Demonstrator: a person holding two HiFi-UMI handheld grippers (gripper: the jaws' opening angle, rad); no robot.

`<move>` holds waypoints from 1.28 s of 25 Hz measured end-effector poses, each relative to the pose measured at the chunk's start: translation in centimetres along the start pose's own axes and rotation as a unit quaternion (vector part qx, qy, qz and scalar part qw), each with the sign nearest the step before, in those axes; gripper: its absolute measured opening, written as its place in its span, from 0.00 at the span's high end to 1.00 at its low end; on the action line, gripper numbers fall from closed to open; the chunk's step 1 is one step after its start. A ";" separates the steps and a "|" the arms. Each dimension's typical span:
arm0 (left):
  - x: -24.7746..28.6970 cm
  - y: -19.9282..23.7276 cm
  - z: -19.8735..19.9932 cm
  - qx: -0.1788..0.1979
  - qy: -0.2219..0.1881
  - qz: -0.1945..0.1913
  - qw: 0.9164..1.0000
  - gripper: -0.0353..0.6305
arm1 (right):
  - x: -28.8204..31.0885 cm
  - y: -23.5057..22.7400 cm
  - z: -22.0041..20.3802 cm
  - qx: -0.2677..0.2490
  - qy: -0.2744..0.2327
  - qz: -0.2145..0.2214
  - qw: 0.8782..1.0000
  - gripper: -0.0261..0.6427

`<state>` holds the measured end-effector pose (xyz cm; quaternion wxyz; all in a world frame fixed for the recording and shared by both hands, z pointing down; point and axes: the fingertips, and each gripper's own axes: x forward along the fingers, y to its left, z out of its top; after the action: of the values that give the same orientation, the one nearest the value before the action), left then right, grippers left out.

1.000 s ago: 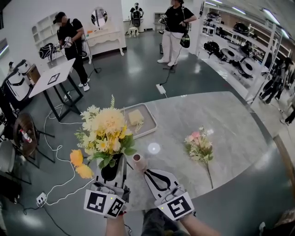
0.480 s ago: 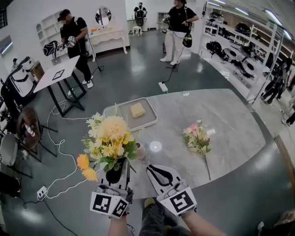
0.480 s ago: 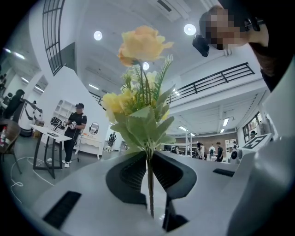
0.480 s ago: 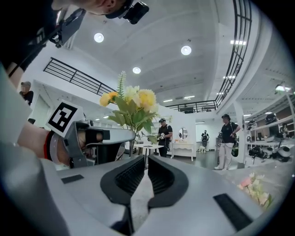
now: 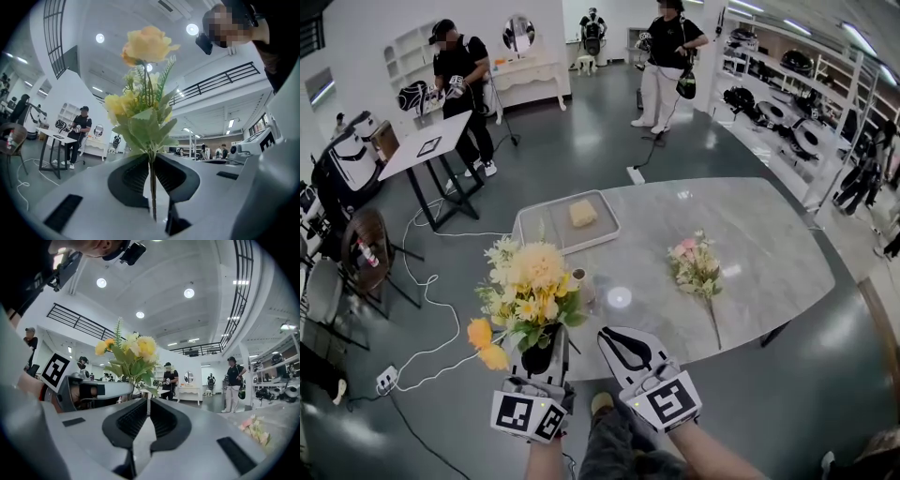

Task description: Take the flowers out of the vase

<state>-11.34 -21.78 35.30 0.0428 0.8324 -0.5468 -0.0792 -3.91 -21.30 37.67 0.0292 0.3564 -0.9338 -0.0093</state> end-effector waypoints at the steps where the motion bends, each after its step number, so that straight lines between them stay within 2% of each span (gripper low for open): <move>1: -0.5 -0.2 0.1 -0.001 0.000 0.002 1.000 0.87 | -0.3 0.3 0.1 -0.001 0.001 0.001 1.000 0.91; 6: -2.7 -1.7 0.3 -0.004 0.002 0.012 1.000 0.87 | -2.1 1.7 1.8 -0.004 -0.015 0.013 1.000 0.91; 13: -6.0 -3.9 0.7 -0.008 0.002 0.023 1.000 0.87 | -5.1 3.8 3.0 -0.008 -0.014 0.025 1.000 0.91; 23: -9.6 -4.5 1.4 -0.012 0.003 0.029 1.000 0.87 | -6.5 6.9 3.8 -0.010 -0.010 0.040 0.999 0.91; 32: -10.5 -5.4 2.3 -0.016 0.002 0.018 1.000 0.87 | -7.4 7.1 4.9 -0.011 -0.017 0.027 0.999 0.91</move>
<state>-11.01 -9.97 33.06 0.0583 0.8219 -0.5602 -0.0855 -3.40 -11.13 32.67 0.0174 0.3309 -0.9432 -0.0254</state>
